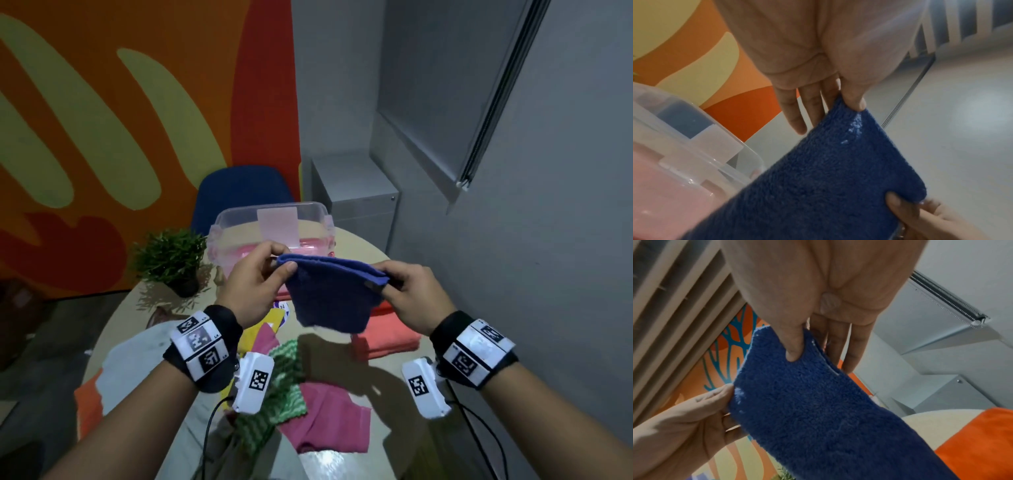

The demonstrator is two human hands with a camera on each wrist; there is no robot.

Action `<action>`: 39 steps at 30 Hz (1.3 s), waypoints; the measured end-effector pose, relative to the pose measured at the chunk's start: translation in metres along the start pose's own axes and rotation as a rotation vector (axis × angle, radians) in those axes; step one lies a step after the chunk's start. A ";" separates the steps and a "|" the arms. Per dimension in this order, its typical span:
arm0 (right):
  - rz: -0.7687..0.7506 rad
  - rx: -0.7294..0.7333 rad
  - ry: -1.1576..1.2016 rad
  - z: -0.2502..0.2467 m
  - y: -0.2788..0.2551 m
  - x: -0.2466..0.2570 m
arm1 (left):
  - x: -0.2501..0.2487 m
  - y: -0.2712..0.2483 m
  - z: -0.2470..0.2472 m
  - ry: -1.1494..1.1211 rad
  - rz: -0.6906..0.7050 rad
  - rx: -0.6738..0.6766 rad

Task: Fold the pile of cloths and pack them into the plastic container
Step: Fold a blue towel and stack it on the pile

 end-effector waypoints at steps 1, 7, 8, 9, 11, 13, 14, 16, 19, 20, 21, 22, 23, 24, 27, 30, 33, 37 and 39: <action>-0.007 0.037 0.039 0.002 -0.004 -0.004 | 0.001 -0.008 0.005 -0.052 0.004 0.028; 0.201 0.546 0.072 0.061 -0.070 -0.083 | 0.098 -0.090 0.063 -0.123 -0.303 0.251; 0.258 0.628 0.062 0.074 -0.086 -0.100 | 0.118 -0.108 0.076 -0.100 -0.373 0.302; 0.317 0.697 0.052 0.086 -0.102 -0.117 | 0.135 -0.124 0.089 -0.076 -0.431 0.350; 0.422 0.796 0.035 0.105 -0.129 -0.141 | 0.156 -0.151 0.112 -0.075 -0.527 0.414; 0.489 0.844 0.060 0.116 -0.146 -0.157 | 0.168 -0.165 0.128 -0.123 -0.598 0.417; 0.515 0.842 0.091 0.118 -0.150 -0.163 | 0.171 -0.166 0.132 -0.138 -0.620 0.392; 0.548 0.788 0.135 0.119 -0.147 -0.173 | 0.178 -0.163 0.134 -0.142 -0.647 0.329; 0.574 0.660 0.257 0.118 -0.130 -0.179 | 0.188 -0.154 0.138 -0.264 -0.711 0.340; 0.597 0.600 0.336 0.119 -0.124 -0.182 | 0.190 -0.150 0.139 -0.268 -0.720 0.354; 0.626 0.549 0.417 0.120 -0.117 -0.181 | 0.195 -0.146 0.138 -0.230 -0.713 0.347; 0.662 0.510 0.497 0.122 -0.113 -0.180 | 0.195 -0.140 0.135 -0.186 -0.695 0.326; 0.700 0.474 0.555 0.124 -0.108 -0.180 | 0.197 -0.133 0.133 -0.171 -0.680 0.284; 0.728 0.434 0.606 0.124 -0.104 -0.182 | 0.196 -0.126 0.129 -0.182 -0.660 0.230; 0.745 0.341 0.688 0.127 -0.092 -0.193 | 0.192 -0.105 0.123 -0.155 -0.578 0.148; 0.764 0.300 0.689 0.132 -0.090 -0.201 | 0.202 -0.097 0.124 0.007 -0.577 0.200; 0.763 0.368 0.501 0.138 -0.099 -0.204 | 0.222 -0.102 0.130 0.080 -0.688 0.311; 0.765 0.378 0.429 0.143 -0.112 -0.213 | 0.232 -0.112 0.130 -0.091 -0.743 0.284; 0.772 0.401 0.388 0.146 -0.114 -0.216 | 0.238 -0.120 0.130 -0.072 -0.751 0.326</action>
Point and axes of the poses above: each hand's wrist, its own y-axis towards the middle knuckle, its own z-axis out of the palm, x = y × z, the point moved 6 cm from there along y, towards the middle knuckle, and after that the axes turned 8 degrees about x, right-handed, at the moved point
